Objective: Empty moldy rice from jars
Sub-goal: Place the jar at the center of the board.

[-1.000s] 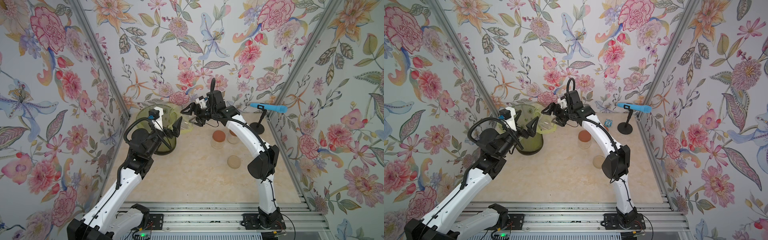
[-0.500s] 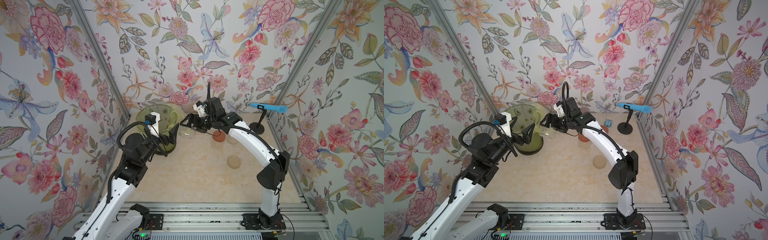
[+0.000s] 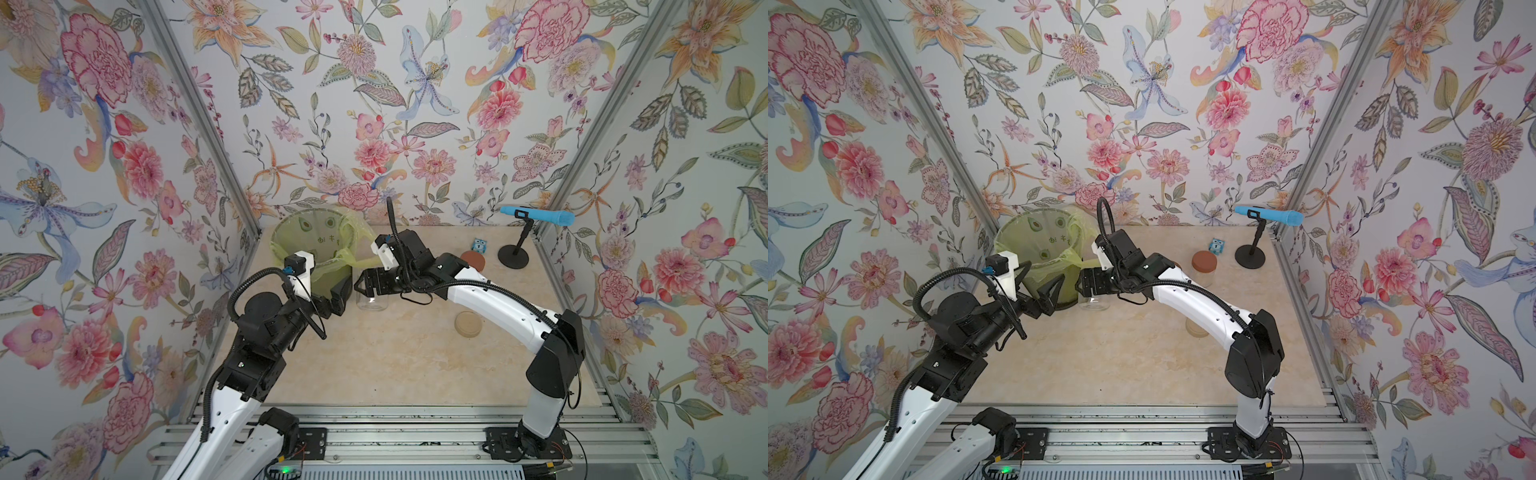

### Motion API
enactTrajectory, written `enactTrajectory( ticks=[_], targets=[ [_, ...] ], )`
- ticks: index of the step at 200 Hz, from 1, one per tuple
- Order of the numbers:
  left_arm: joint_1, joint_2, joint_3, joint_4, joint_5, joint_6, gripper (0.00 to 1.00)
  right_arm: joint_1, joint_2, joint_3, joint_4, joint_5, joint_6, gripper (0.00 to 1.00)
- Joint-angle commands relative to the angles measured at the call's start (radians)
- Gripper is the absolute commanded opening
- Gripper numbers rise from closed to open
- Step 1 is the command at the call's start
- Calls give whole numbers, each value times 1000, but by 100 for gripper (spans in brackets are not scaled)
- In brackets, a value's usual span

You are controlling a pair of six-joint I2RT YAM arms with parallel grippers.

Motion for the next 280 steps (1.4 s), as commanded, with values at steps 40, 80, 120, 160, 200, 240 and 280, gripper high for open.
enactTrajectory(
  ticks=[40,80,120,160,200,240,280],
  targets=[
    [-8,-96,-51,-108,15,-60,100,61,-49,-109,177,164,-48,18],
    [-9,-128,-69,-143,27,-77,100,111,-41,-198,275,317,-63,19],
    [-10,-141,-73,-173,33,-88,100,182,-65,-376,471,591,-61,12],
    [-9,-152,-74,-191,38,-103,100,209,-51,-518,662,672,-19,10],
    [-10,-162,-75,-212,48,-112,100,249,11,-591,831,764,-38,5],
    [-9,-174,-72,-232,56,-115,100,280,102,-598,951,804,-59,5],
    [-9,-193,-67,-261,56,-111,100,325,177,-617,1105,875,-120,5]
  ],
)
